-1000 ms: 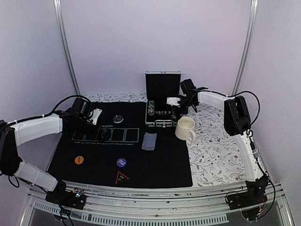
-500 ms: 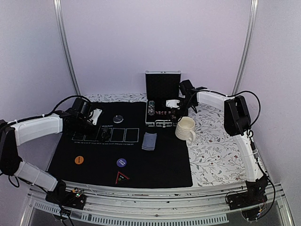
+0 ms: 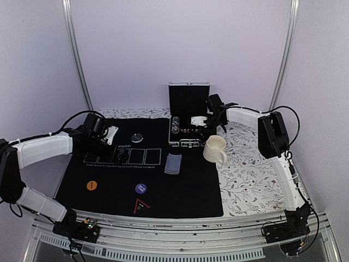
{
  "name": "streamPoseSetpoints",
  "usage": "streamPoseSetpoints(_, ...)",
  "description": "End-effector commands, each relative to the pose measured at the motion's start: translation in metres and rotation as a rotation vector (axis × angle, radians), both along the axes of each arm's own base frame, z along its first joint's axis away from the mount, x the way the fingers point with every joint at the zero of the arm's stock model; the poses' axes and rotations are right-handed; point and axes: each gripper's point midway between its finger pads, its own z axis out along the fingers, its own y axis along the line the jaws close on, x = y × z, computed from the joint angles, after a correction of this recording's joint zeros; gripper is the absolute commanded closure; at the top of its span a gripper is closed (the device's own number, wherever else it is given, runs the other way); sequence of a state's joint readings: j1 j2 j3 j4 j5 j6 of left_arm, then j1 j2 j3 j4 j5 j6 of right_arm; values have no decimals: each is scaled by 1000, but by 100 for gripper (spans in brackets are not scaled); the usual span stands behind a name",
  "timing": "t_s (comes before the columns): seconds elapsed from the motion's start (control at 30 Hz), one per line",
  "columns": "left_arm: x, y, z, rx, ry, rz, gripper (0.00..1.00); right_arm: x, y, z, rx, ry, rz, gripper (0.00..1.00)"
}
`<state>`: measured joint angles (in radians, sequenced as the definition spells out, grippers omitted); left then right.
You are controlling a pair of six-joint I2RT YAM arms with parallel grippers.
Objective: Distribute texas hold em gaming equipment
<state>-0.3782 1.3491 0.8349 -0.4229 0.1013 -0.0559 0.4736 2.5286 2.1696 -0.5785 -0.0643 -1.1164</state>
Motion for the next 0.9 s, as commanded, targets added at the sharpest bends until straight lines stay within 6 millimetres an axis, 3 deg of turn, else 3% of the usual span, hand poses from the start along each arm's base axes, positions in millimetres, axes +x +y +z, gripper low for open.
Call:
streamPoseSetpoints(0.0,1,1,-4,-11,9,6,2,-34,-9,-67,-79,176,16,62)
streamPoseSetpoints(0.13,1,1,-4,-10,9,8,2,-35,-9,-66,-80,177,15,76)
streamPoseSetpoints(0.27,1,1,-4,-9,10,7,2,-30,-9,-53,-77,151,7,82)
streamPoseSetpoints(0.4,1,1,-4,-10,10,7,2,-25,-8,-34,-63,119,-1,97)
streamPoseSetpoints(0.57,1,1,-2,-11,3,6,2,-17,0,5,14,76,-43,99)
streamPoseSetpoints(0.63,2,1,0,-13,-3,5,2,-12,5,31,74,44,-69,99)
streamPoseSetpoints(0.77,2,1,5,-18,-18,3,2,-15,17,74,217,44,-109,99)
streamPoseSetpoints(0.87,2,-1,10,-30,-29,-5,2,-20,24,93,311,75,-140,99)
